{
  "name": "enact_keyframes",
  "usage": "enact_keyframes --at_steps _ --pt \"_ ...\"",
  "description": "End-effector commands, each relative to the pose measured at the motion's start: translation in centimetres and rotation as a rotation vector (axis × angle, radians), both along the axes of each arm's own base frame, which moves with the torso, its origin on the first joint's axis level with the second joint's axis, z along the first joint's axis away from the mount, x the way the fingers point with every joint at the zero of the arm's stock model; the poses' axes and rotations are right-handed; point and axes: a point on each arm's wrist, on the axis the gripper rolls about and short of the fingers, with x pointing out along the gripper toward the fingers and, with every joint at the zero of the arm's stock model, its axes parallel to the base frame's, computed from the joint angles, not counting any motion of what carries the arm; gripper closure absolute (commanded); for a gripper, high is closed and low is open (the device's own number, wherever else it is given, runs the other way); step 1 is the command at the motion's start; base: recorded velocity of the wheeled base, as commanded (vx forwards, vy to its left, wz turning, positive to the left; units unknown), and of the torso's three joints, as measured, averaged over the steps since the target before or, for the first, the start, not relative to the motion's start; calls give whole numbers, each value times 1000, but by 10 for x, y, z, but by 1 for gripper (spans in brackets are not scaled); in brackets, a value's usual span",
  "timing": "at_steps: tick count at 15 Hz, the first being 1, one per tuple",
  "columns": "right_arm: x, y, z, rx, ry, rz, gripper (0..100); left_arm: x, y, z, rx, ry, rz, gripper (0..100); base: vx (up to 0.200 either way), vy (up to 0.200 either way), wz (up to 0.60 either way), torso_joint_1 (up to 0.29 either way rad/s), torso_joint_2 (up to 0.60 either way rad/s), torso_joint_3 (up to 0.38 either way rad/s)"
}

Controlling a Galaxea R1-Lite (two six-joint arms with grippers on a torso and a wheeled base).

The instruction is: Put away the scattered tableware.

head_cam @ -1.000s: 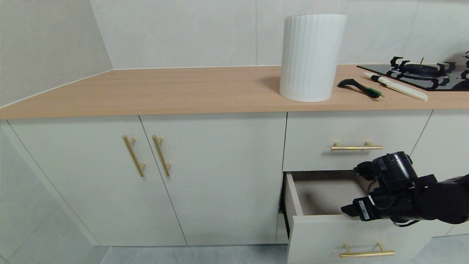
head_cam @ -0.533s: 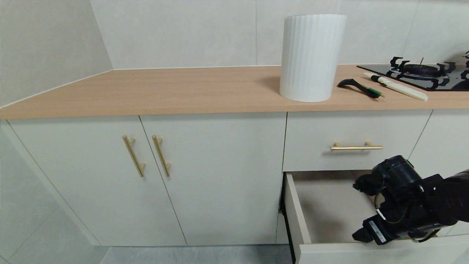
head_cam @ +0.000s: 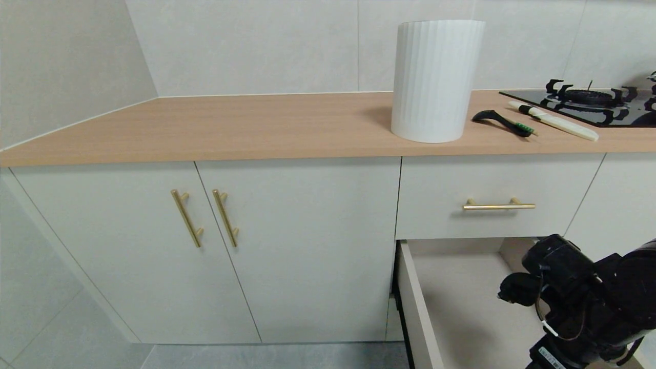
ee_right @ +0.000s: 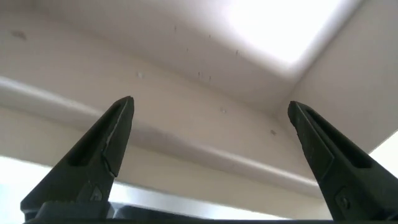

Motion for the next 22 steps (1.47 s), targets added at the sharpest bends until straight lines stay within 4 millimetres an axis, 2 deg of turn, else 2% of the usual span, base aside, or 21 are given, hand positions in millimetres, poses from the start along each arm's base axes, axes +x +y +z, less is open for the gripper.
enact_keyframes --at_steps 1,4,5,7,8,10,13,17,22 --pt "4 2 8 17 -41 -13 0 0 0 0 0 0 0 0 0 0 0 0 0 0" --pt "11 4 37 121 -166 -157 0 0 0 0 0 2 0 0 0 0 0 0 0 0" --pt "12 3 52 166 -222 -194 0 0 0 0 0 2 0 0 0 0 0 0 0 0" --pt "9 -10 69 234 -277 -229 0 0 0 0 0 0 0 0 0 0 0 0 0 0" --pt "14 -20 78 269 -326 -266 0 0 0 0 0 0 0 0 0 0 0 0 0 0" --pt "16 -32 86 281 -386 -309 0 0 0 0 0 0 0 0 0 0 0 0 0 0" --pt "7 -38 103 304 -485 -300 0 0 0 0 0 0 0 0 0 0 0 0 0 0" --pt "-16 -38 124 344 -574 -266 0 0 0 0 0 0 0 0 0 0 0 8 -21 -10" --pt "-35 -40 141 379 -649 -225 0 0 0 0 0 0 0 0 0 0 0 99 -303 -262"
